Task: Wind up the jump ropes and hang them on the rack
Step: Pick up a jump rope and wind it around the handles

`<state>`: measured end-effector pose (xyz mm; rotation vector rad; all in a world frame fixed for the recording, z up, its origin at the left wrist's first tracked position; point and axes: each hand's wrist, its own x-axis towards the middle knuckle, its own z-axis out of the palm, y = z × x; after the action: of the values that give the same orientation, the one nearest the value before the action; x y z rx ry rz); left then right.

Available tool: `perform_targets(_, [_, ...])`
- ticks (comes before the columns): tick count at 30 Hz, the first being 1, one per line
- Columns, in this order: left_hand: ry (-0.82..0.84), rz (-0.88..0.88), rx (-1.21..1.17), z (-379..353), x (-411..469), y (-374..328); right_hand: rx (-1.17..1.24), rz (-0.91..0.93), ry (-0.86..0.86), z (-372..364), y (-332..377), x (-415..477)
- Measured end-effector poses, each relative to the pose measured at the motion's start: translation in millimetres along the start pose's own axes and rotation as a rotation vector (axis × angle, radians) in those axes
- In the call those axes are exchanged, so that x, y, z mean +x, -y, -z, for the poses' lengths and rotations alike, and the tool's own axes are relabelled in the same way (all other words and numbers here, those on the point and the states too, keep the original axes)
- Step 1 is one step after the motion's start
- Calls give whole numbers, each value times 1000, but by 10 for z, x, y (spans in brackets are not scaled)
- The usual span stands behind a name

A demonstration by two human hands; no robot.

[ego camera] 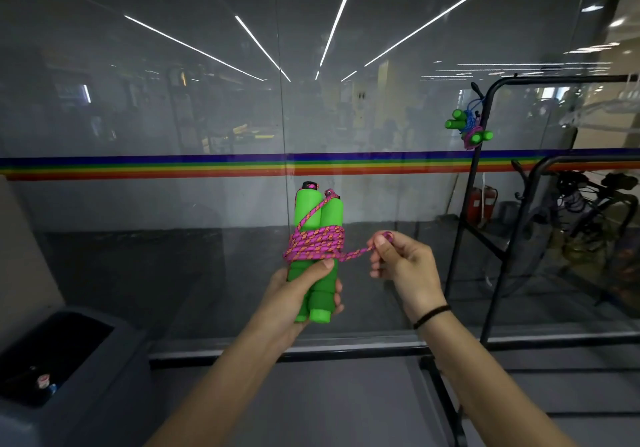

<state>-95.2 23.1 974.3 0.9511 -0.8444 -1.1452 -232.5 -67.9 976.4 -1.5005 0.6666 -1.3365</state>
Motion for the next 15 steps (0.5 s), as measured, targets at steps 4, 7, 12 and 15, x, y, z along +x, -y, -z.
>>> perform_targets(4, [-44, -42, -1, -1, -38, 30, 24, -82, -53, 67, -102, 21])
perform_targets(7, [-101, -63, -44, 11, -61, 36, 67, -115, -75, 73, -133, -18])
perform_targets(12, [-142, -76, -42, 47, -104, 45, 63, -43, -14, 26, -10, -107])
perform_targets(15, [-147, -93, -25, 5, -120, 53, 152, 71, 84, -83, 149, -175])
